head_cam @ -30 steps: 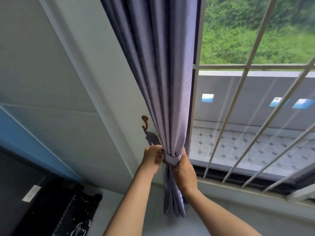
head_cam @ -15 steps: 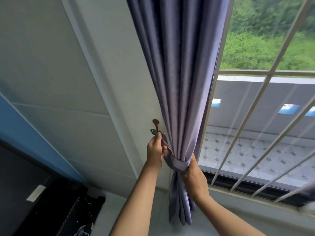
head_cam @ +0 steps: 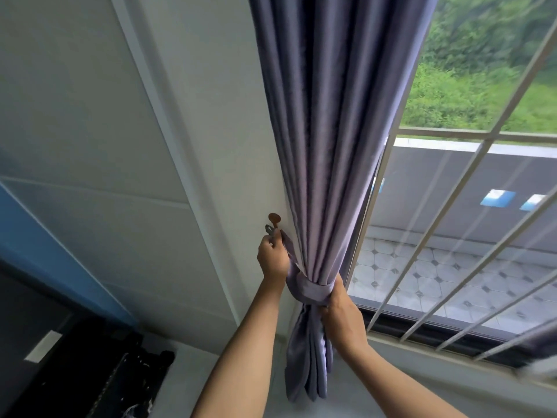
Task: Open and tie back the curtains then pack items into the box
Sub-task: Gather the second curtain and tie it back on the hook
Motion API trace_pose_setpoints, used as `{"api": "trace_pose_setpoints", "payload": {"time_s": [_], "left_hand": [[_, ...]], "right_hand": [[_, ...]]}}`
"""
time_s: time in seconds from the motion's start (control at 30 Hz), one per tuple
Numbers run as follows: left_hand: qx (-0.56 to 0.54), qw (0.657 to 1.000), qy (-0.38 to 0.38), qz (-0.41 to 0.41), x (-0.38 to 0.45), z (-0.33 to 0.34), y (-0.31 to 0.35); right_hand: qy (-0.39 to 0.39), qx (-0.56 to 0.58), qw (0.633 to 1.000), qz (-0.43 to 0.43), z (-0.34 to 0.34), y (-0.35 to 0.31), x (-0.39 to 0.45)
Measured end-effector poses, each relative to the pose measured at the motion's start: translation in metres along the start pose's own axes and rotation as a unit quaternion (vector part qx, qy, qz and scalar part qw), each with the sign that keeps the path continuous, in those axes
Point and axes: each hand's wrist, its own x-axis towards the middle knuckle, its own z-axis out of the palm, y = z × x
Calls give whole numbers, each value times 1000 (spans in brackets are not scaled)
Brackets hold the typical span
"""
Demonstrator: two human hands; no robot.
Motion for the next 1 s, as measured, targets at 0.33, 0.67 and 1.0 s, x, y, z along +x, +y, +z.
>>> {"api": "trace_pose_setpoints", "payload": {"time_s": [0.33,0.67,1.0], "left_hand": [[60,994,85,40,-1,3,-3],[54,978,152,131,-10,5,-18],[67,955,162,239,2,4,-25]], "right_hand": [[20,4,1000,7,4,-1,5],[16,-5,1000,5,3,4,11],[22,25,999,20,3,3,13]]}}
